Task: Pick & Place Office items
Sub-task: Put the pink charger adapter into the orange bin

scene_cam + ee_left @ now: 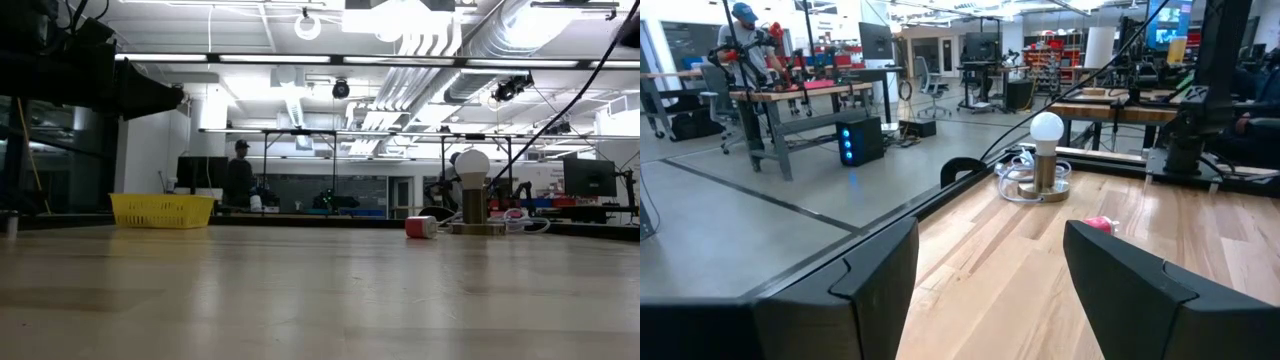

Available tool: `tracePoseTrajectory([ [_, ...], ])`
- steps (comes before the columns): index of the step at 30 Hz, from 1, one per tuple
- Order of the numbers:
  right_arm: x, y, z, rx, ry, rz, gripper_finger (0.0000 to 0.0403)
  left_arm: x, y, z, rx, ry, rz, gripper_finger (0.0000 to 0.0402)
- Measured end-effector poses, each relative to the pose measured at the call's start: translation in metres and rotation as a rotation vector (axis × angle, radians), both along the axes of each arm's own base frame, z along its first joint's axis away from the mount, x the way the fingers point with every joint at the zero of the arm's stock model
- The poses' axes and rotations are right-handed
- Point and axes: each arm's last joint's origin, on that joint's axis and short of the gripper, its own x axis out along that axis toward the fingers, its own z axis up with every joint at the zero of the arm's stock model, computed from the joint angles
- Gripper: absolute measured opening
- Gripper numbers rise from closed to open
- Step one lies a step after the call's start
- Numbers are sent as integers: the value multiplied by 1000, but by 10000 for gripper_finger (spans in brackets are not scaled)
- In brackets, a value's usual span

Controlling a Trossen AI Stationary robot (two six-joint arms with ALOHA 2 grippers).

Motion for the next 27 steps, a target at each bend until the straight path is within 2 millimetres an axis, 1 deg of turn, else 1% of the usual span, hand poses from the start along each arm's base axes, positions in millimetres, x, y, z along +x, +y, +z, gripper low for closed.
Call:
tracePoseTrajectory([
  [6, 37, -43, 1, -42, -36, -149, 195, 0, 0, 0, 0, 1, 0, 243],
  [14, 73, -93, 4, -51, -122, -188, 195, 0, 0, 0, 0, 1, 0, 243],
  [19, 85, -127, 4, -35, -125, -323, 195, 0, 0, 0, 0, 0, 0, 243],
  [22, 92, -146, -3, -46, -102, -394, 195, 0, 0, 0, 0, 0, -1, 243],
  [27, 104, -173, -20, -73, -43, -451, 195, 0, 0, 0, 0, 1, 0, 243],
])
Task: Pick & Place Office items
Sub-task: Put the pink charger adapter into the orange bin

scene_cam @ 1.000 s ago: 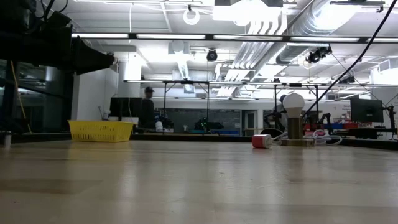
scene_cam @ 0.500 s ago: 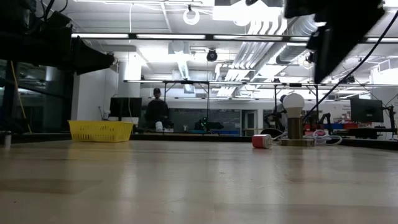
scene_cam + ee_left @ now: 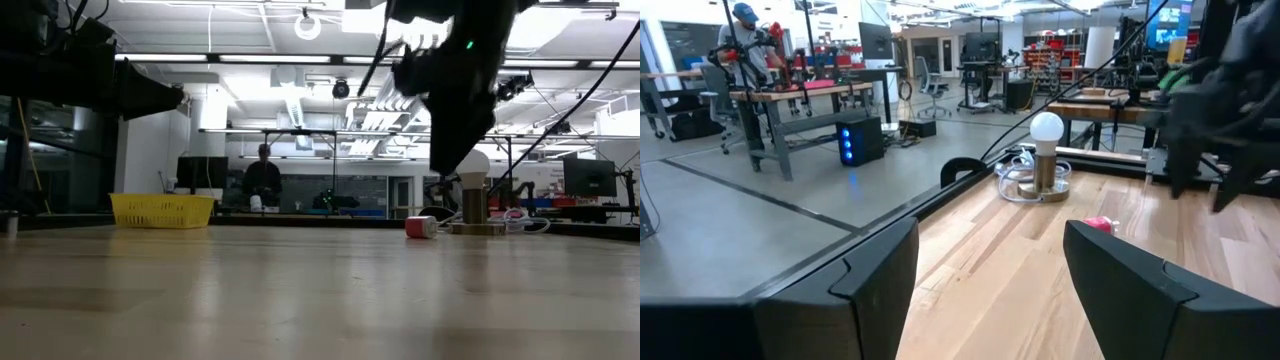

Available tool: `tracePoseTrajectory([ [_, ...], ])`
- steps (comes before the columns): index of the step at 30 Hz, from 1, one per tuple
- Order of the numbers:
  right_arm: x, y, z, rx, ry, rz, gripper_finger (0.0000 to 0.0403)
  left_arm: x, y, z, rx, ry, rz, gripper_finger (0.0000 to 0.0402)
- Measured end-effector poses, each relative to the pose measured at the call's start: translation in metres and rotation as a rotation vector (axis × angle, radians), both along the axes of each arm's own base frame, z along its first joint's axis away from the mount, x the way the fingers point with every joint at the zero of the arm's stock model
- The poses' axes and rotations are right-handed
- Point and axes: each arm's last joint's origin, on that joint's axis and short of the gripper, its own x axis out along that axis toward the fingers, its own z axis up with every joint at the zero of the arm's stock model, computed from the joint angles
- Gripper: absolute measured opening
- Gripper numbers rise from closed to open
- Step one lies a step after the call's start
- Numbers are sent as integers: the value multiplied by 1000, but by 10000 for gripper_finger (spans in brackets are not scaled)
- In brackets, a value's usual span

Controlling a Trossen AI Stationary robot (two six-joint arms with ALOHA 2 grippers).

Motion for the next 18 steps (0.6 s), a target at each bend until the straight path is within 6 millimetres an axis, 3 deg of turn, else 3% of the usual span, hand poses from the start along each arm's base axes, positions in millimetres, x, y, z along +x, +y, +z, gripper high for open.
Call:
tracePoseTrajectory([
  [9, 13, -47, -23, 15, 42, -84, 195, 0, 0, 0, 0, 0, 0, 243],
  [18, 13, -74, -24, -2, 23, -123, 195, 0, 0, 0, 0, 0, 0, 243],
])
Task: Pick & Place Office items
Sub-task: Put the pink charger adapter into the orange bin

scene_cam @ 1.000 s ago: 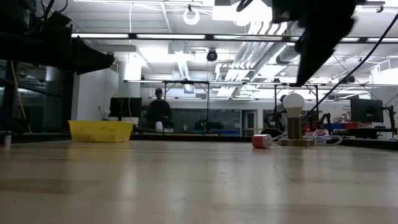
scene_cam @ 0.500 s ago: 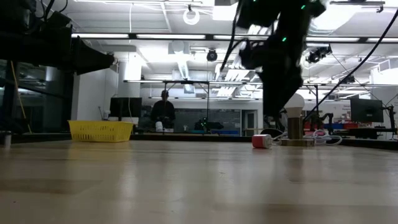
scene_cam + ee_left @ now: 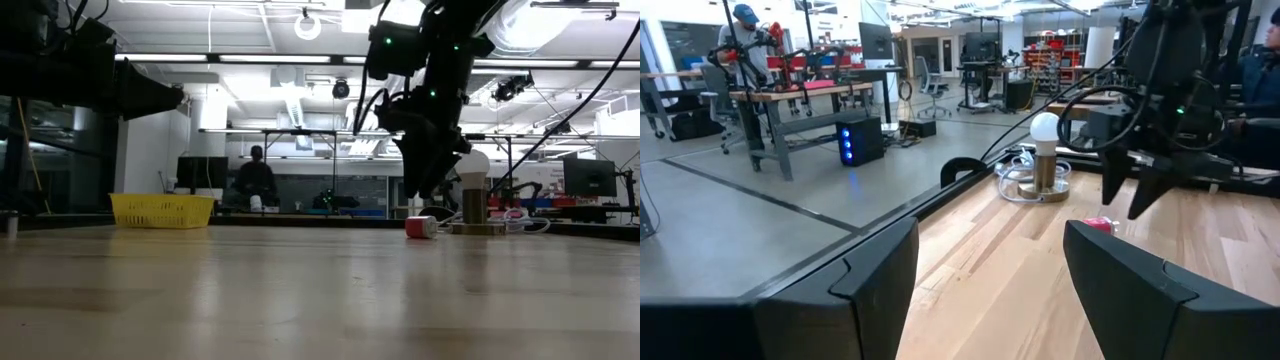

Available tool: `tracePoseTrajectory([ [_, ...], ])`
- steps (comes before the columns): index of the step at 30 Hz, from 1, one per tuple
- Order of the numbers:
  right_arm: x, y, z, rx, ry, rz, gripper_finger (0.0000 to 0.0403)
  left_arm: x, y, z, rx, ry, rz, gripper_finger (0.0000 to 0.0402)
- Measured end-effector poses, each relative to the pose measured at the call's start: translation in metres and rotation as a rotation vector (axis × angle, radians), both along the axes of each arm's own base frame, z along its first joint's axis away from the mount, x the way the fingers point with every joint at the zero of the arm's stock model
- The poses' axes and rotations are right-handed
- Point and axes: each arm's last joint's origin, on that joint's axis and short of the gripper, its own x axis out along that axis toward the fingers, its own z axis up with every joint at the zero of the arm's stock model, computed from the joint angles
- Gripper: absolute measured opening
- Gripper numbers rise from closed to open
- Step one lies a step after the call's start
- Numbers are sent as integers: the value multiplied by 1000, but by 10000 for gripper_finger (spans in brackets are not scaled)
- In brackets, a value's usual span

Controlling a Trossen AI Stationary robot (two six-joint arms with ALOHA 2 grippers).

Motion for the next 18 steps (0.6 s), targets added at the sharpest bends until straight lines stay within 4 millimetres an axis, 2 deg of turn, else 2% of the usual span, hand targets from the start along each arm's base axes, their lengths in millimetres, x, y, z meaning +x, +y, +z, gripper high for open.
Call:
tracePoseTrajectory([
  [11, -3, -14, 0, -57, 19, -10, 195, 0, 0, 0, 0, 0, 0, 243],
  [18, 0, -22, -16, -32, 71, -15, 195, 0, 0, 0, 0, 0, -1, 243],
])
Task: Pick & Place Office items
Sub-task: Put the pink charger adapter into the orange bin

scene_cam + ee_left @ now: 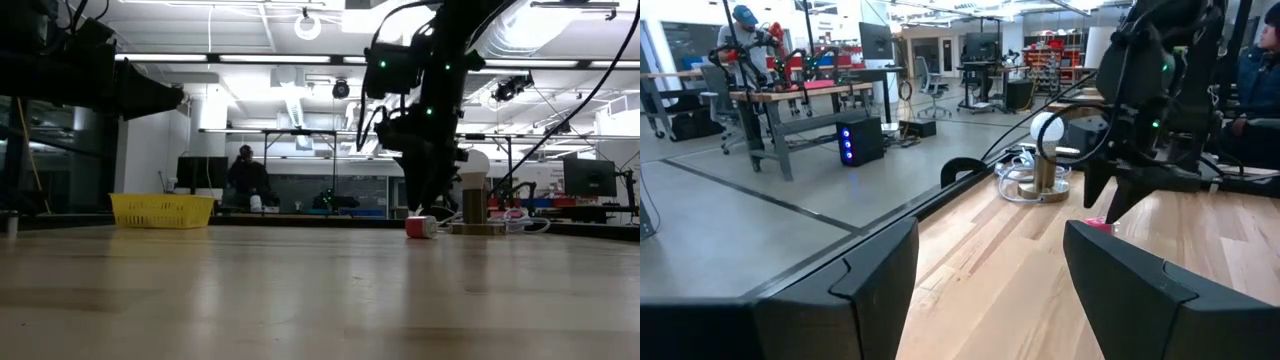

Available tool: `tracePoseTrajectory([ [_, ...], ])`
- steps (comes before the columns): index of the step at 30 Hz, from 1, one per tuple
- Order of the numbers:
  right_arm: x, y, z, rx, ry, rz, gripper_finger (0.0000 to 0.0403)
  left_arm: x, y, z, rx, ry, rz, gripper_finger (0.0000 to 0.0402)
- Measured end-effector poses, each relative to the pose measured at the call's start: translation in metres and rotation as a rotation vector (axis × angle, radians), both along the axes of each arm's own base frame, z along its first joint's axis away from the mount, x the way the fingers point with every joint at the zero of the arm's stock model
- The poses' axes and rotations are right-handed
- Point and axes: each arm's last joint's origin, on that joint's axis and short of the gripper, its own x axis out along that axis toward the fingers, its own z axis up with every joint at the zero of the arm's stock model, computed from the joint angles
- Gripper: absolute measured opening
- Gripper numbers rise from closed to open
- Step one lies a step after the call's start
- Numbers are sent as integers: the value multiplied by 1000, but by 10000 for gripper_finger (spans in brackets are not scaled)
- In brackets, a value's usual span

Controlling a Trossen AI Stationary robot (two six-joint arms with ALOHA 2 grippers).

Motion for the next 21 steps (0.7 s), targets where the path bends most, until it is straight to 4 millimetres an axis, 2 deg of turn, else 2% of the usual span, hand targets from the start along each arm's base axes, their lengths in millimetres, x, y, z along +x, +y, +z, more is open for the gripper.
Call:
tracePoseTrajectory([
  [5, 3, -4, -8, 33, 1, 3, 195, 0, 0, 0, 0, 0, 1, 243],
  [15, 2, -5, -9, 47, 7, -22, 195, 0, 0, 0, 0, 0, 1, 243],
  [21, 5, -5, -23, 64, 44, -25, 195, 0, 0, 0, 0, 0, 0, 243],
])
